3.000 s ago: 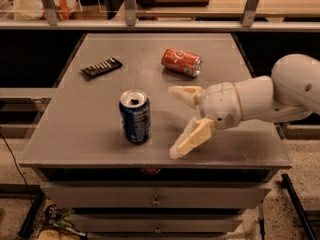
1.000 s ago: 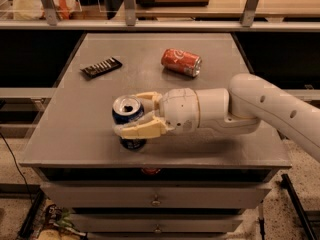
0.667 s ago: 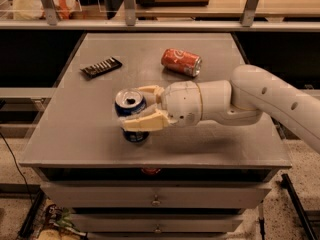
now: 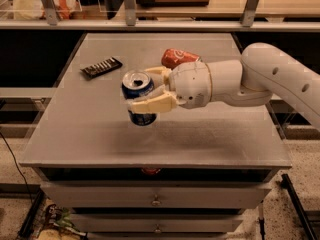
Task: Move pepsi can near rxbar chocolate
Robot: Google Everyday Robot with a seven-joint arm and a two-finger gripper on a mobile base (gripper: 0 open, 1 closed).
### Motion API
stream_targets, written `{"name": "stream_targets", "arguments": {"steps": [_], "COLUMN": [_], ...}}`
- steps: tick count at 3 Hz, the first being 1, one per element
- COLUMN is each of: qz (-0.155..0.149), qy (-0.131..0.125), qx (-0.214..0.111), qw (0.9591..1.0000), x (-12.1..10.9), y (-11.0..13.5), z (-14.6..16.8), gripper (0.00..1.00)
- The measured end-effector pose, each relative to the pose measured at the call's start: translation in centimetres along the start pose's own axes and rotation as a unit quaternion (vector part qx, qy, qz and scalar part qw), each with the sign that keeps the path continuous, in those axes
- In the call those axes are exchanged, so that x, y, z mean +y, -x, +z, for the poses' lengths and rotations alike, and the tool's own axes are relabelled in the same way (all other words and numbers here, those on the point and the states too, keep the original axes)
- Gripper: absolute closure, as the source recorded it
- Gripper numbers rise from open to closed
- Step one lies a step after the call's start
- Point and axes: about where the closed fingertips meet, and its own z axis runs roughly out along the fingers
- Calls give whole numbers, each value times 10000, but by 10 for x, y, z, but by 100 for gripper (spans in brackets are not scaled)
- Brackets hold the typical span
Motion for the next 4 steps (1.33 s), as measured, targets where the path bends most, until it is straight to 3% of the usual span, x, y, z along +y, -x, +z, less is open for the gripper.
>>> {"name": "stream_targets", "arguments": {"steps": [1, 2, 4], "qz": [-20, 3, -89], "qy": [-223, -232, -148], "qx": [-14, 39, 159], "qw": [9997, 9997, 9997], "x": [-12, -45, -130], "y": [0, -3, 9], "z": [6, 13, 36], "gripper": [100, 100, 100]}}
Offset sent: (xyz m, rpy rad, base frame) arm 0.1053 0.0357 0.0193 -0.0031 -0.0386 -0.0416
